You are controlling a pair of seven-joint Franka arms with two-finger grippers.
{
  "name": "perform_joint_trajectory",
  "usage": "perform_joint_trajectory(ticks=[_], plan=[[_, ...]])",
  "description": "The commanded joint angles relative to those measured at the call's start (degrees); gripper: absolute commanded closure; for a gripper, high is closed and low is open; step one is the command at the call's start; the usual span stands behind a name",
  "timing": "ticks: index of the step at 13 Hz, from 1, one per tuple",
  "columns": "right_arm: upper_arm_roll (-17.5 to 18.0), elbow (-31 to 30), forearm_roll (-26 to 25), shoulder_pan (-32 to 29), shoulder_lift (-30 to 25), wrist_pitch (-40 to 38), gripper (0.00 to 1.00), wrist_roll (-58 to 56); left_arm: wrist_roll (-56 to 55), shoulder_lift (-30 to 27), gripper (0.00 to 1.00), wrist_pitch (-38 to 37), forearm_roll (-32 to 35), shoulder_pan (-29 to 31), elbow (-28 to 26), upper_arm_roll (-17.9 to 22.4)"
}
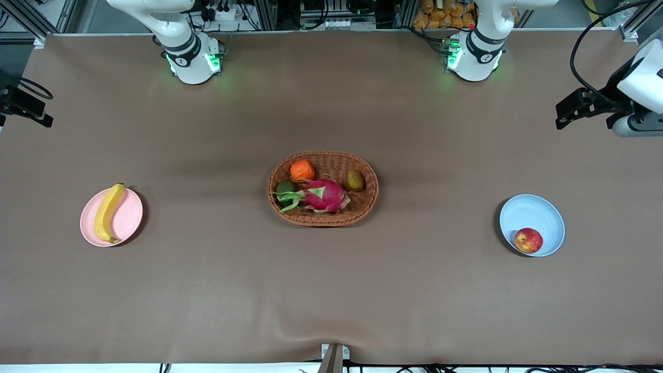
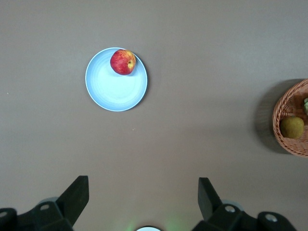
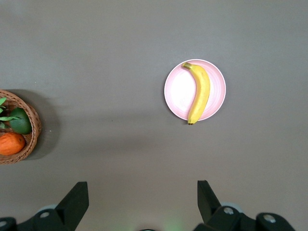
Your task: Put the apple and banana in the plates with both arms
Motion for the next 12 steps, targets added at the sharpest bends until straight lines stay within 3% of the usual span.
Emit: perform_joint_trajectory(ticks=[1,8,11,12], plan=[[0.07,0.65,-0.69,0.43,-0.31,-0.90,0.00,0.13,0.30,-2.90,0.00,-0.58,-0.47,-0.80,-2.59,0.60],[0.60,0.65,-1.21,0.60,-0.31,-0.81,0.00,-0.22,0.21,-2.28,0.00,-1.90,-0.11,0.60,-1.01,0.26],[0.69,0.65,-1.21,0.69,-0.31,-0.81,0.00,-0.31,0.21,-2.19,0.00,-2.43,-0.47,9.72,-0.75,-9.21],[0.69,0.65,-1.21,0.69,-0.31,-0.81,0.00,-0.40,0.21,-2.19,0.00,-2.52,-0.47,10.36,-0.75,-9.85]])
